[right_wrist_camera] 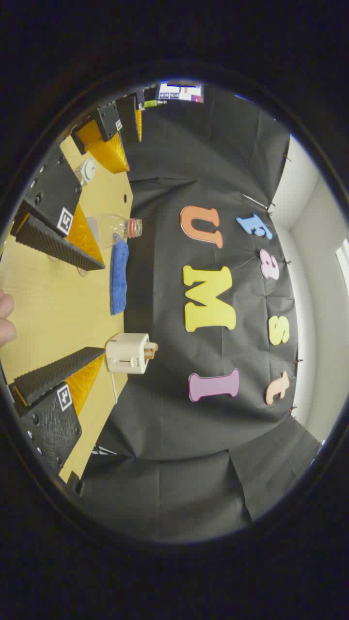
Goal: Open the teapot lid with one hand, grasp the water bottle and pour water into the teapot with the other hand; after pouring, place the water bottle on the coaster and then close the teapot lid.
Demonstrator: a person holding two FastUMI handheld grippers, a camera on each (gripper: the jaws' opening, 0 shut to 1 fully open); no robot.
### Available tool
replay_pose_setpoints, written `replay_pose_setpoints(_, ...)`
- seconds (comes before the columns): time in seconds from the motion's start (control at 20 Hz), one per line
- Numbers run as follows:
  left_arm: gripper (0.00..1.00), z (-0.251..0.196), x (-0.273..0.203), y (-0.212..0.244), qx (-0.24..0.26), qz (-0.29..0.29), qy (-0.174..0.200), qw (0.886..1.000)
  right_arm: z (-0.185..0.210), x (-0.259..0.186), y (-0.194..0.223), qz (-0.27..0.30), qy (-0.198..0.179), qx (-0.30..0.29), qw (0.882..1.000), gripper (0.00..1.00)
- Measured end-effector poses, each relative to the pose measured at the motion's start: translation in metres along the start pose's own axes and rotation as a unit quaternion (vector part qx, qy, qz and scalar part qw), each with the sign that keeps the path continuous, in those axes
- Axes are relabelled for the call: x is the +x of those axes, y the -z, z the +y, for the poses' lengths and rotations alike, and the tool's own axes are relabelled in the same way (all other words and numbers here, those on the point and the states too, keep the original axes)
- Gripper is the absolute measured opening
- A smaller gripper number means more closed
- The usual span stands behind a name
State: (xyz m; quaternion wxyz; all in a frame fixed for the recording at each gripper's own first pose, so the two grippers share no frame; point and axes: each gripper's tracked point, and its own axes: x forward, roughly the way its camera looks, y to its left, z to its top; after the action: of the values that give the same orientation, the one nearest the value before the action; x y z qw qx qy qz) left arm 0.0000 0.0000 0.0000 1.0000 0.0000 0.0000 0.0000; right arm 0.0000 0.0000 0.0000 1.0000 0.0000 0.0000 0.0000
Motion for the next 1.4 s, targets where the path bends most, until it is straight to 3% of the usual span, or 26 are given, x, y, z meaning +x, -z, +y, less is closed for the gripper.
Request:
replay_pose_setpoints(1.2, 0.99, 0.012, 0.001, 0.003, -0.034, 0.005, -0.003, 0.999, 0.009, 0.001, -0.006, -0.021, -0.004, -0.03, 0.999, 0.95)
replay_pose_setpoints(1.4, 0.99, 0.027, -0.003, 0.024, -0.049, 0.028, 0.001, 0.998, 0.008, 0.0, 0.001, -0.021, -0.004, -0.029, 0.999, 0.95)
